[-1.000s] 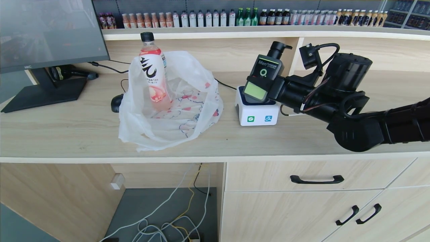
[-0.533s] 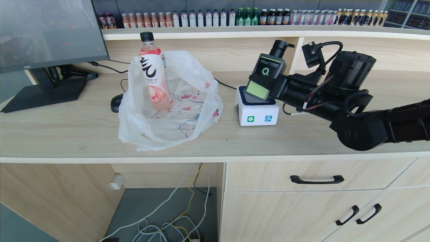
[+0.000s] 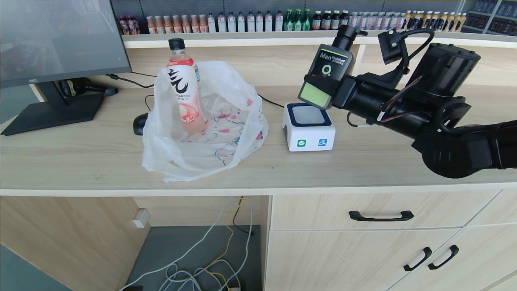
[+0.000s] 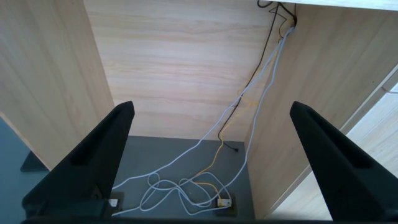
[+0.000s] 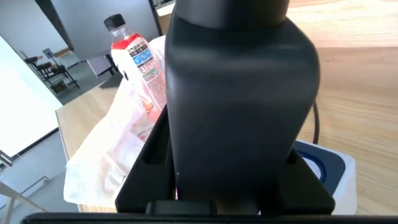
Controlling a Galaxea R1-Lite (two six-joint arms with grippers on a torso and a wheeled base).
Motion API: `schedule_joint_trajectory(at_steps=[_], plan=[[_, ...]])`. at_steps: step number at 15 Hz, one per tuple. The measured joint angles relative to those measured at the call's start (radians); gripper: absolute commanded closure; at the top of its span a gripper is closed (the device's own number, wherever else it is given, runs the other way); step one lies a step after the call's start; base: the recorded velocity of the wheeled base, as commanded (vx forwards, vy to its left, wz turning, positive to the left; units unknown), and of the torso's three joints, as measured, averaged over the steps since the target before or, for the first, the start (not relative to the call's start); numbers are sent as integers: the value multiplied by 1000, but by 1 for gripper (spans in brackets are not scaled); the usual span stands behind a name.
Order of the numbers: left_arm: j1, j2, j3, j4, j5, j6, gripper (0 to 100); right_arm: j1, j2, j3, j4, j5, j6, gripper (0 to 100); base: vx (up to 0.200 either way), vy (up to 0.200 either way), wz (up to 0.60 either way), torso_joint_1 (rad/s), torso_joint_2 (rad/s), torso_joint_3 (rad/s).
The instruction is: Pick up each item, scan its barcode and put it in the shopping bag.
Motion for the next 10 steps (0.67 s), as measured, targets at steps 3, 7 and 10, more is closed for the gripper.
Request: schedule_joint_trajectory(at_steps=[3, 7, 10], plan=[[0, 0, 0, 0, 0, 0, 0, 34, -70, 41, -3, -4, -91, 100, 0, 0, 0, 0, 0, 0], [0, 0, 0, 0, 0, 0, 0, 58, -178, 154, -35, -6, -223, 100, 0, 0, 0, 0, 0, 0], [0, 0, 0, 0, 0, 0, 0, 68, -237, 293, -113, -8, -282, 100, 0, 0, 0, 0, 0, 0]])
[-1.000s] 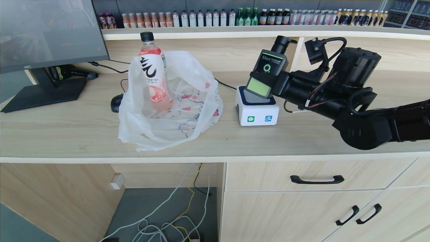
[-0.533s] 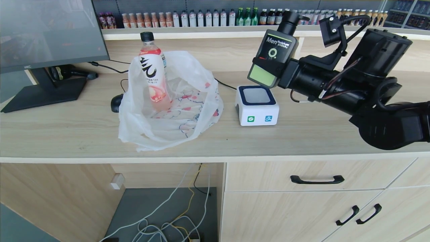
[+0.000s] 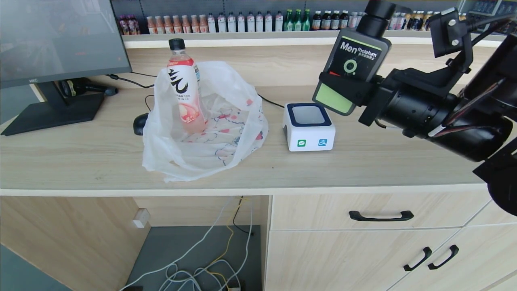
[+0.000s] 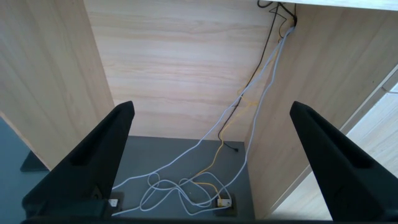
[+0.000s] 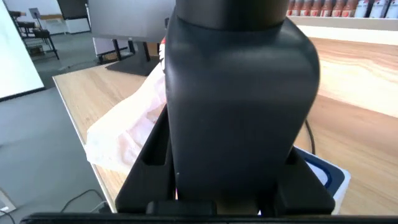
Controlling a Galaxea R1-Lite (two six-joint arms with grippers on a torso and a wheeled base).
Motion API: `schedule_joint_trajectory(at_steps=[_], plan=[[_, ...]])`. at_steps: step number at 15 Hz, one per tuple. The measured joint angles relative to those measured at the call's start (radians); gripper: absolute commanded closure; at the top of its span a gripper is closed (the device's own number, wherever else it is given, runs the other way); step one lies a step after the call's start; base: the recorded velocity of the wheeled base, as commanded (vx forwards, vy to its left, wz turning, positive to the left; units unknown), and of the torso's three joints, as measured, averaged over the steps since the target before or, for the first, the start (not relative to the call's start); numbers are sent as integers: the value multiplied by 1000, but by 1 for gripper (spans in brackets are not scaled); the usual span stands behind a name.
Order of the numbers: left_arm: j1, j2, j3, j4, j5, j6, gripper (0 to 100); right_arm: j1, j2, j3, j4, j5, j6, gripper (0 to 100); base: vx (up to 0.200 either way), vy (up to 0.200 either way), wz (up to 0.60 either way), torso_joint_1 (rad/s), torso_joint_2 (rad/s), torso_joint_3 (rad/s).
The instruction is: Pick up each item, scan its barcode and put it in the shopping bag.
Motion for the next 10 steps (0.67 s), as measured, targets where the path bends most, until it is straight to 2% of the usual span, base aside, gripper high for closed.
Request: schedule_joint_trajectory(at_steps=[4, 6, 10], plan=[[0, 0, 0, 0, 0, 0, 0, 6, -30, 194, -145, -61, -106, 100, 0, 0, 0, 0, 0, 0], [0, 0, 0, 0, 0, 0, 0, 11, -35, 263, -190, -140, -146, 100, 0, 0, 0, 0, 0, 0], [0, 0, 0, 0, 0, 0, 0, 17, -38, 317, -252, -332, -176, 100, 0, 0, 0, 0, 0, 0]])
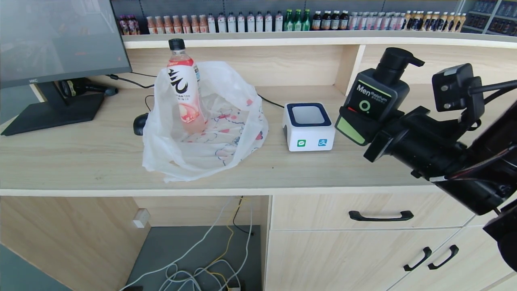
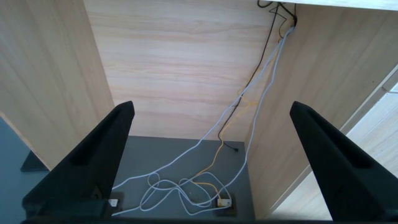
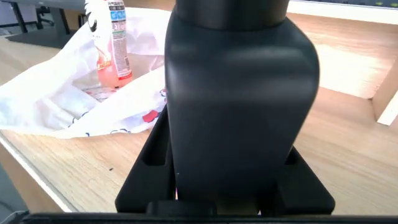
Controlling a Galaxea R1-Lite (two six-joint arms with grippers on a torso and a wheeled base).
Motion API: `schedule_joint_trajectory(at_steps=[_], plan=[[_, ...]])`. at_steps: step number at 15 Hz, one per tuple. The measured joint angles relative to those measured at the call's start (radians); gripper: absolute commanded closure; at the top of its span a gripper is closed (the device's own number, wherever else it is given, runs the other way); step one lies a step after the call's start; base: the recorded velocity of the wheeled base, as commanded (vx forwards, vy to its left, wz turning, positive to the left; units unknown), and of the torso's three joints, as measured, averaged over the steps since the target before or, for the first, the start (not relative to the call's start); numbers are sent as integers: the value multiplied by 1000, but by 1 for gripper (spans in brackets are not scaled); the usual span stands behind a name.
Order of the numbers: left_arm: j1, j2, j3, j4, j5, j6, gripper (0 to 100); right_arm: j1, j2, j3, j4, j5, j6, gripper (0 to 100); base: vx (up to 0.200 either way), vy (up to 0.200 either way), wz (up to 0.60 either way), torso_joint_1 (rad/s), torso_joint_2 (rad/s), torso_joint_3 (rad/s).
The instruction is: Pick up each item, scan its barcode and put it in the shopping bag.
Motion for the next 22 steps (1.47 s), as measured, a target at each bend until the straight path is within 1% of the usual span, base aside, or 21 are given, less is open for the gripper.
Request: schedule_joint_trajectory(at_steps=[2, 4, 7, 13, 22], plan=[[0, 0, 0, 0, 0, 0, 0, 1, -1, 11, -37, -65, -5, 100, 0, 0, 0, 0, 0, 0], [0, 0, 0, 0, 0, 0, 0, 3, -1, 46, -86, -96, -12, 100, 0, 0, 0, 0, 0, 0], [-2, 0, 0, 0, -1, 21, 0, 6, 1, 73, -95, -101, -14, 100, 0, 0, 0, 0, 0, 0], [0, 0, 0, 0, -1, 15, 0, 20, 10, 70, -139, -100, -13, 100, 0, 0, 0, 0, 0, 0], [0, 0, 0, 0, -1, 12, 0, 35, 13, 64, -139, -96, 6, 100, 0, 200, 0, 5, 1, 3]])
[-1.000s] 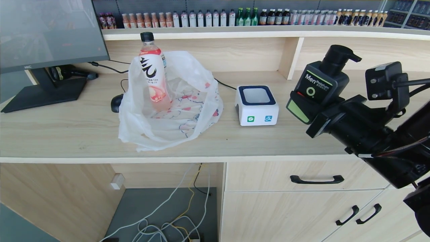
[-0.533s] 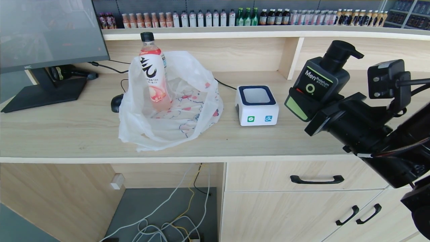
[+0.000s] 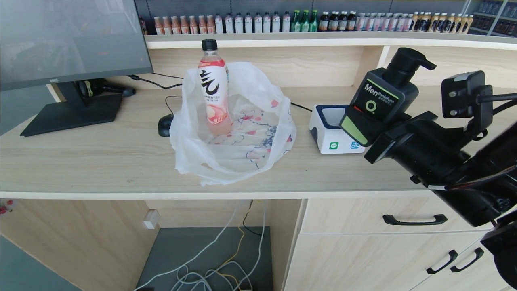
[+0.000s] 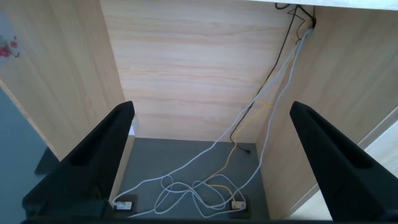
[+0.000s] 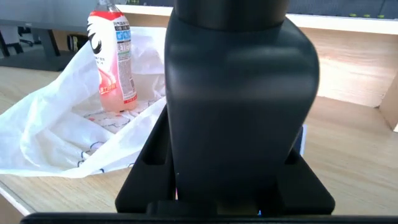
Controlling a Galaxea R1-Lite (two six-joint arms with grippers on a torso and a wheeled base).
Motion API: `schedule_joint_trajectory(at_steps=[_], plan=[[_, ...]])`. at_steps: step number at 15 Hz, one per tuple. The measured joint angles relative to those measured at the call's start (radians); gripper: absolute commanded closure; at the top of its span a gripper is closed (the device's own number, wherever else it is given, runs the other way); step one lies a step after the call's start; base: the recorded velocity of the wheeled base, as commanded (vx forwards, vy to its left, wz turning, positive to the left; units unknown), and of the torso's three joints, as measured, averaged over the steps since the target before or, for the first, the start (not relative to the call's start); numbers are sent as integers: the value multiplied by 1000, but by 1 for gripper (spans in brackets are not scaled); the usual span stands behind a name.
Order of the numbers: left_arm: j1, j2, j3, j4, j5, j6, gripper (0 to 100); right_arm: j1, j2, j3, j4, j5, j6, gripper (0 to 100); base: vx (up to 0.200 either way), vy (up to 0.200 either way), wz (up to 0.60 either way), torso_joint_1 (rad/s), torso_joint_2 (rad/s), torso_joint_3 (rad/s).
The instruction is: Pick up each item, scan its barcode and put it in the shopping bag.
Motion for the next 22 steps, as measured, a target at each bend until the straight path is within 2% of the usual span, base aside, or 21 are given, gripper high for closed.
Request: schedule_joint_trajectory(at_steps=[4, 11, 14, 20, 22], plan=[[-1, 0, 0, 0, 0, 2, 0, 4, 0, 1, 0, -2, -5, 100, 0, 200, 0, -1, 0, 5], [0, 0, 0, 0, 0, 2, 0, 18, 13, -55, 9, -2, -27, 100, 0, 0, 0, 0, 0, 0], [0, 0, 0, 0, 0, 2, 0, 46, 39, -166, 76, -11, -41, 100, 0, 0, 0, 0, 0, 0], [0, 0, 0, 0, 0, 2, 0, 94, 137, -456, 384, -16, -33, 100, 0, 0, 0, 0, 0, 0], [0, 0, 0, 0, 0, 2, 0, 95, 179, -531, 427, -15, -32, 100, 0, 0, 0, 0, 0, 0]])
